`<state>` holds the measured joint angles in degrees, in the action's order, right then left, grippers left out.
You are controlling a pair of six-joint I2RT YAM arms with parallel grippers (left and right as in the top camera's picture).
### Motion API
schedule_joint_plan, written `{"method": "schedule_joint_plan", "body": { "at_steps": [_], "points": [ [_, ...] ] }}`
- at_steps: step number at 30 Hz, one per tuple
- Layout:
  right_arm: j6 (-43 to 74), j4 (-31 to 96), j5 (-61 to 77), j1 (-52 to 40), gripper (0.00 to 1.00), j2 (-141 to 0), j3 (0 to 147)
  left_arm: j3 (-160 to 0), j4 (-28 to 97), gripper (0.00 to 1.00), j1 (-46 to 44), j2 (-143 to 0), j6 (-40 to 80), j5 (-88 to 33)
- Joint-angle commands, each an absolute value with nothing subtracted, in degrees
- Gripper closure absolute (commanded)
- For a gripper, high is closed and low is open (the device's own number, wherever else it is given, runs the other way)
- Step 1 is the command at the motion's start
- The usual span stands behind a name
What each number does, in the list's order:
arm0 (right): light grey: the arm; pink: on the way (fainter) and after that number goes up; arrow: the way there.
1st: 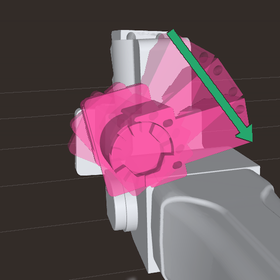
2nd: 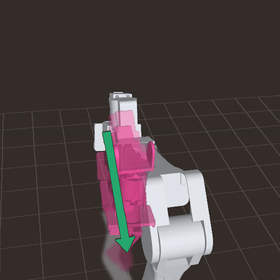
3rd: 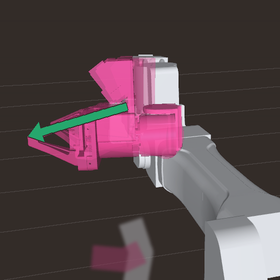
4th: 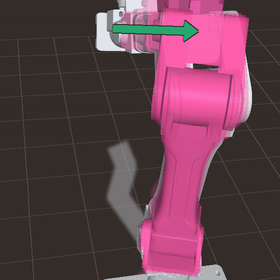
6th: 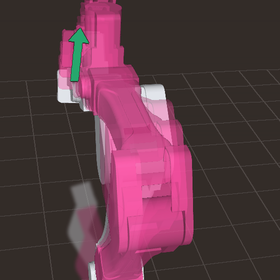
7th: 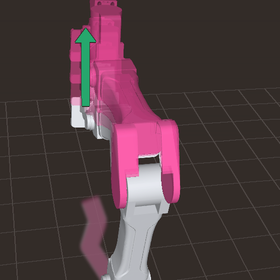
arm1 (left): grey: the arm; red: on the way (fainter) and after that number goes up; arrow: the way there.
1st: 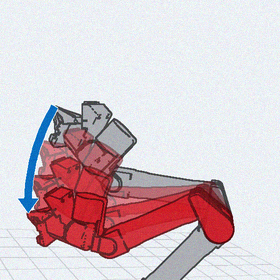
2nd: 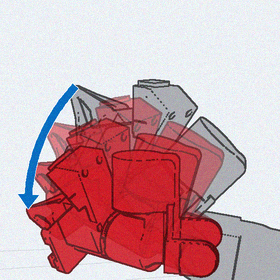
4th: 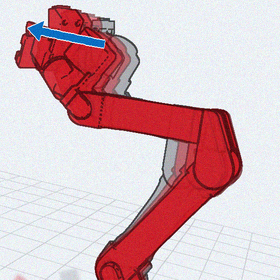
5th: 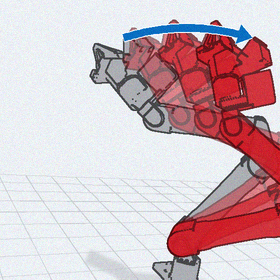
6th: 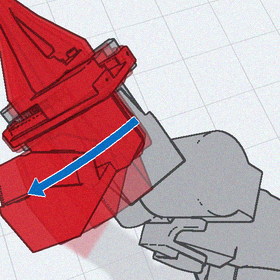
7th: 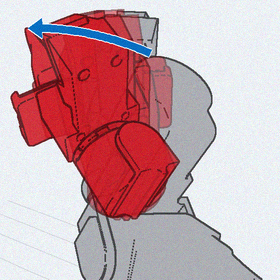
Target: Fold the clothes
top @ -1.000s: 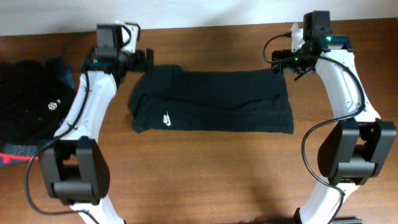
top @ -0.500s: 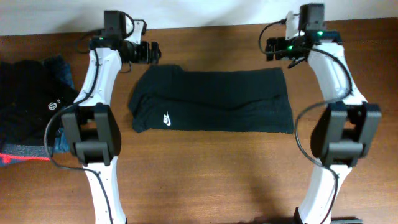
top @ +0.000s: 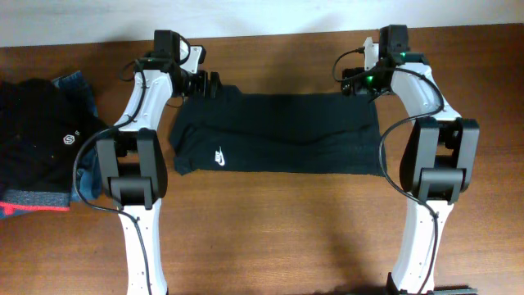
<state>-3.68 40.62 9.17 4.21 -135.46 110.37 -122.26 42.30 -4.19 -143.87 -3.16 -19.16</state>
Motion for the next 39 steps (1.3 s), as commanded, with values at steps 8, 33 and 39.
{"method": "schedule_joint_plan", "body": {
  "at_steps": [8, 33, 39],
  "points": [
    [-4.03, 40.91, 9.69, 4.58, 0.06, -139.48, 110.67, -123.59, 41.36, 0.01, -4.75, -147.79, -2.59, -20.21],
    [9.67, 39.62, 8.86, 7.84, 0.27, -139.46, 112.73, -123.59, 40.77, 0.1, -5.17, -148.03, -2.59, -20.18],
    [9.78, 39.66, 8.86, 7.7, 0.36, -139.48, 112.62, -123.59, 40.77, 0.11, -5.17, -148.03, -2.59, -20.18]
  ]
}}
